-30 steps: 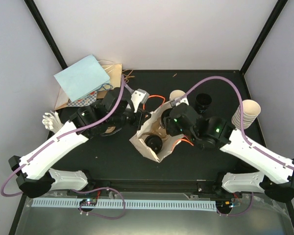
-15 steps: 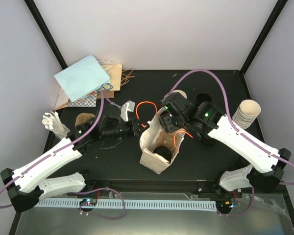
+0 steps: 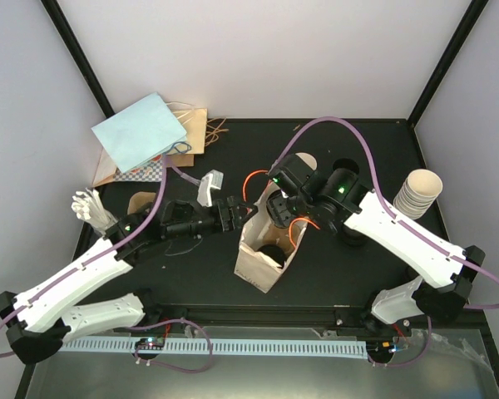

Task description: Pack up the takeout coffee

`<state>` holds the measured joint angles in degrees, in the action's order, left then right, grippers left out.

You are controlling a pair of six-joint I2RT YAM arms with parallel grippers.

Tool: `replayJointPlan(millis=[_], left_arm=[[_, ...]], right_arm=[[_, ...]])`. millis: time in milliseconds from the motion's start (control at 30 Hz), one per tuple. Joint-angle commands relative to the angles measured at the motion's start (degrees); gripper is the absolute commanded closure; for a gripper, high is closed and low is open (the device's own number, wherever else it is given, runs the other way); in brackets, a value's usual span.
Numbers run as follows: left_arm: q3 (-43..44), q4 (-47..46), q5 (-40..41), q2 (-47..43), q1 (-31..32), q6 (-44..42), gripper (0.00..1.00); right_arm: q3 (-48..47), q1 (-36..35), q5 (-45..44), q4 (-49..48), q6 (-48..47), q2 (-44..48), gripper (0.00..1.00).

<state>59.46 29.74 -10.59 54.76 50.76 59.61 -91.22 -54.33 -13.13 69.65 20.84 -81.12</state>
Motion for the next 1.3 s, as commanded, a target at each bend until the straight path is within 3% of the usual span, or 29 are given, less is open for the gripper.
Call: replayJointPlan(millis=[0,100,233,300,400,500,600,900,1267], left_arm=[[5.1,7.3,4.3,-3.2,-0.1,-7.4,0.21],[6.4,12.1,4.5,-5.1,-0.5,-10.8,0.16],[7.3,18.5,3.6,-7.3,-1.4,-13.3,0.18],[6.8,21.4,3.0,-7.8,-3.2,-14.2,0.25],[4.2,23.1,-0.5,-7.3,-7.4,-15.6,0.44],[-0.8,19.7,-4.4,-7.0,-10.7,-16.7,0.6],[-5.7,15.2,-5.9,-6.6,-11.9,-16.9,0.64],[-16.3,3.8,-13.5,0.0,-12.3,-15.7,0.69],[-28.2,-11.5,-18.6,3.4,-8.9,-8.2,0.69]], right_arm=[[-1.3,0.3,-0.2,0.2,0.1,0.7,0.47],[-1.1,0.3,-0.9,0.1,1.1,0.9,0.47],[-0.4,0.3,-1.2,-0.4,1.9,1.2,0.47],[-0.1,0.3,-1.5,-0.7,2.3,1.5,0.47],[-0.3,0.3,-1.6,-0.5,2.5,1.5,0.47],[-1.1,0.3,-1.2,0.5,2.8,0.9,0.47],[-1.0,0.3,-1.4,1.1,3.1,0.9,0.47],[-0.9,0.3,-2.3,0.2,3.9,0.5,0.47],[-2.2,0.3,-1.6,-2.5,3.5,-1.9,0.48]])
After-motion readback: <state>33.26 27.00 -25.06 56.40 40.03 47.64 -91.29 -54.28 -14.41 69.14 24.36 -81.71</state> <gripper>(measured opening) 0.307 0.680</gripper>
